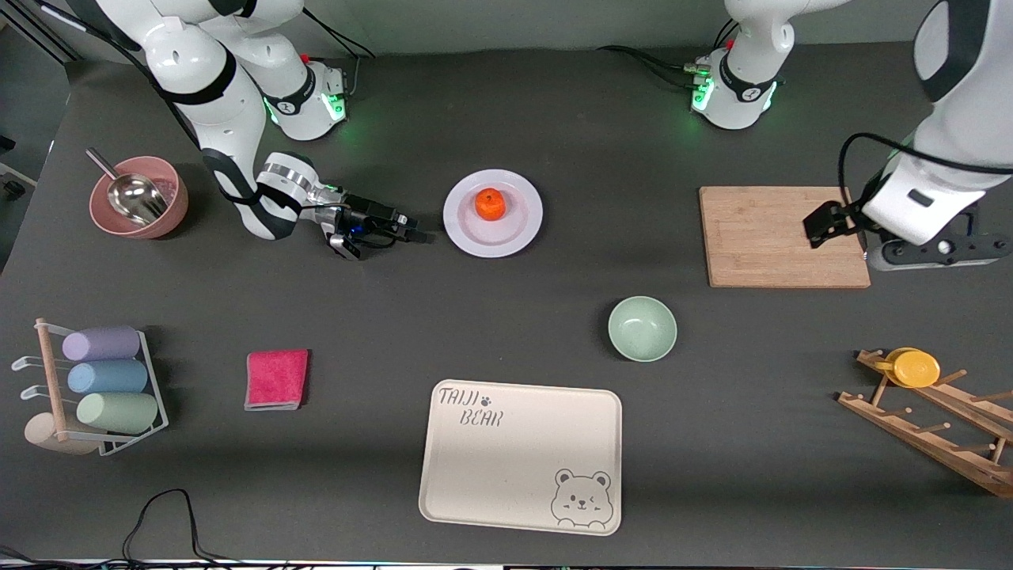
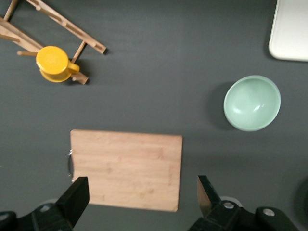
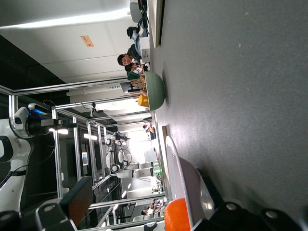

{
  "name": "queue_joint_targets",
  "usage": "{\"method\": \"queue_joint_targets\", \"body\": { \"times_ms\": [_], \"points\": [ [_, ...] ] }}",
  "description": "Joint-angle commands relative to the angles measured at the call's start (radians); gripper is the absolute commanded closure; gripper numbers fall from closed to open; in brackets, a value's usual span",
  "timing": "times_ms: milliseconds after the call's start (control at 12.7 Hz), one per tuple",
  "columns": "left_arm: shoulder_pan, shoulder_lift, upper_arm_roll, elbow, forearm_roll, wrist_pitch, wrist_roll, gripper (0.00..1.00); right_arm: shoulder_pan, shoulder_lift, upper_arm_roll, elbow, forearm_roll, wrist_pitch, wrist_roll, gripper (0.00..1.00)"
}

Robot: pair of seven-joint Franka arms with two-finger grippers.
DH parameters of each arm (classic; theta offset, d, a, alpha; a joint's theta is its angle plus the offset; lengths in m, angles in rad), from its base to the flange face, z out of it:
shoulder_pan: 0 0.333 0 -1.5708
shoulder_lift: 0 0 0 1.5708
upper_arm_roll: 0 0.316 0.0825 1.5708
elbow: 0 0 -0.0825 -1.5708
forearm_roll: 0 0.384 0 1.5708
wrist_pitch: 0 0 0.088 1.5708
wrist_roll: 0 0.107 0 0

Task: Place orange and plate with both arms

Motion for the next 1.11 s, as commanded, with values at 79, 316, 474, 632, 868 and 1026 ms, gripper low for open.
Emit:
{"method": "queue_joint_targets", "body": {
  "times_ms": [79, 316, 474, 632, 868, 1026],
  "points": [
    [0.002, -0.036, 0.088, 0.010, -0.090, -0.072, 0.162, 0.00, 0.058, 0.106, 0.015, 0.060, 0.059, 0.092, -0.013, 0.01],
    [0.002, -0.059, 0.093, -0.016, -0.093, -0.019, 0.162, 0.00, 0.062, 0.018, 0.024, 0.059, 0.056, 0.170, 0.104, 0.01],
    [0.005, -0.063, 0.123, -0.016, -0.088, -0.012, 0.166, 0.00, 0.085, -0.046, 0.024, 0.060, 0.058, 0.238, 0.178, 0.01],
    [0.003, -0.060, 0.124, -0.016, -0.081, -0.003, 0.166, 0.00, 0.089, -0.079, 0.027, 0.063, 0.056, 0.254, 0.229, 0.01],
    [0.003, -0.060, 0.124, -0.028, -0.079, 0.009, 0.166, 0.00, 0.113, -0.130, 0.029, 0.065, 0.058, 0.311, 0.278, 0.01],
    [0.002, -0.063, 0.124, -0.028, -0.078, 0.014, 0.166, 0.00, 0.133, -0.132, 0.029, 0.063, 0.059, 0.316, 0.270, 0.01]
  ]
}}
